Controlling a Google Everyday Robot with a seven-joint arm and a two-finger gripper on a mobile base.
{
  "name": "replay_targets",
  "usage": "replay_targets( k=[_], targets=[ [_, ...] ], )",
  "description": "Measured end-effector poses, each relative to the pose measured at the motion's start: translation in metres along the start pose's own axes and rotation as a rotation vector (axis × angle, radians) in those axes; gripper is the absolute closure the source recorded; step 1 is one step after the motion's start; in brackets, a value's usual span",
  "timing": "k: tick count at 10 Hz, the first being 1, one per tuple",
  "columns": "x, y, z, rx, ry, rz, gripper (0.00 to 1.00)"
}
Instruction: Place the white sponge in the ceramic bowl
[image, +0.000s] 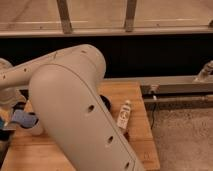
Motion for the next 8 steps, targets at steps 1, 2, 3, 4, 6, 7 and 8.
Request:
replay_targets(
  k=[1, 2, 3, 4, 6, 7, 8],
  targets=[
    [0.002, -0.005, 0.007, -0.006, 0.000, 0.005, 0.33],
    [0.005, -0.008, 0.017, -0.021, 0.004, 0.016, 0.33],
    [0.007, -0.007, 0.026, -0.040, 0.010, 0.022, 0.33],
    [0.008, -0.004, 0.032, -0.054, 0.017, 0.024, 0.33],
    [0.015, -0.004, 0.038, -0.077, 0.029, 0.034, 0.35],
    [0.018, -0.005, 0.038, -0.077, 0.027, 0.035, 0.41],
    [0.020, -0.003, 0.034, -0.082, 0.016, 0.038, 0.51]
  ],
)
